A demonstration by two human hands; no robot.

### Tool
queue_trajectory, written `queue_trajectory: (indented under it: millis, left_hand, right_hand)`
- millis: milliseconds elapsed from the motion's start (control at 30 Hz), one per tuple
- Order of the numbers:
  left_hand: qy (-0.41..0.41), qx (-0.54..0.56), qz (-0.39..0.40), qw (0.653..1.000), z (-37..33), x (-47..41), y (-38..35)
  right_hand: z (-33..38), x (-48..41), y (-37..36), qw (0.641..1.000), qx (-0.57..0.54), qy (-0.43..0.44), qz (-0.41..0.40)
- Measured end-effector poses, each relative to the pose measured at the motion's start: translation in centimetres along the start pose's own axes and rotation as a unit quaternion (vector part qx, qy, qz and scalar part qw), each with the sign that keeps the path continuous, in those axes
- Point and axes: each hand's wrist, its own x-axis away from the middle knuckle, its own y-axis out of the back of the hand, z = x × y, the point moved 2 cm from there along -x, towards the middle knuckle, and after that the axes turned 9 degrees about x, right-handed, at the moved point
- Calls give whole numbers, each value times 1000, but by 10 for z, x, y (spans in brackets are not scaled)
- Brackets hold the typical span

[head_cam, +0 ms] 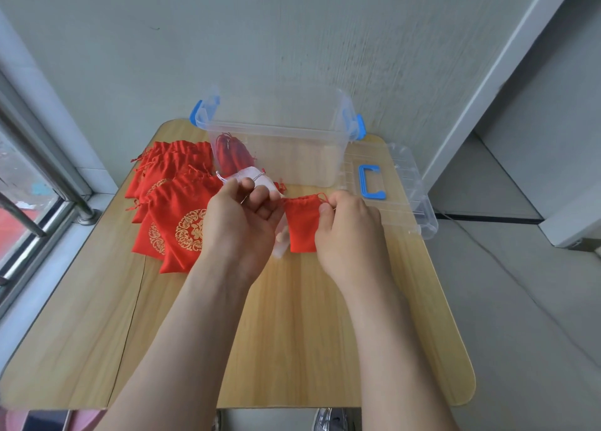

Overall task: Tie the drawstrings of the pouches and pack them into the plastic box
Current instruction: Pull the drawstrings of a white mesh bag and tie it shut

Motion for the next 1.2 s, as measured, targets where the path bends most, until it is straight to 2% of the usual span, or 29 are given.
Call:
queue_trajectory:
  millis: [233,300,333,367,433,500,567,633,700,800,867,933,1000,1067,1133,1200]
  left_hand:
    - [-17,36,11,999,0,-2,1]
    - [-19,40,11,999,-1,-4,2]
    - [-19,40,8,999,-1,-6,2]
    - [-18,42,5,999,-1,-6,3]
    - [-16,55,-1,998,-2,-8,5]
    - [-18,64,-4,998,-4,-9,6]
    - [-23,56,-8,998,-6,-9,5]
    - [-29,46,-11,998,-8,-9,5]
    - [-31,39,-14,999,-8,-10,5]
    - [-27,31,-23,999,-10,-11,7]
    - [-27,24,-33,999,-13,-13,9]
    - [-29,17,-39,999,-17,-14,10]
    - [-25,5,-38,999,-18,-14,11]
    - [-8,-32,-17,999,-19,-13,10]
    - [29,-97,29,994,-18,-10,8]
    - [60,-155,70,984,-16,-7,6]
  right_hand:
    - [-2,1,9,1000,19,-5,2]
    - [0,1,13,999,-48,-16,5]
    - [1,1,15,991,-124,-38,18]
    - [1,1,16,973,-218,-71,37]
    - [2,1,18,909,-387,-142,61]
    - [2,-1,19,857,-473,-197,51]
    - [-2,-2,15,789,-552,-267,33]
    - [-7,-2,8,712,-609,-349,25]
    - [-10,0,3,659,-636,-402,16]
    - [-8,-1,3,570,-715,-404,-8]
    - [-7,-1,5,540,-739,-402,-25]
    - [-8,-2,3,533,-739,-412,-38]
    - [-10,-1,1,543,-726,-419,-50]
    - [-11,-2,2,581,-702,-405,-66]
    - [-10,-5,8,638,-676,-362,-69]
    - [-4,-7,13,684,-661,-306,-34]
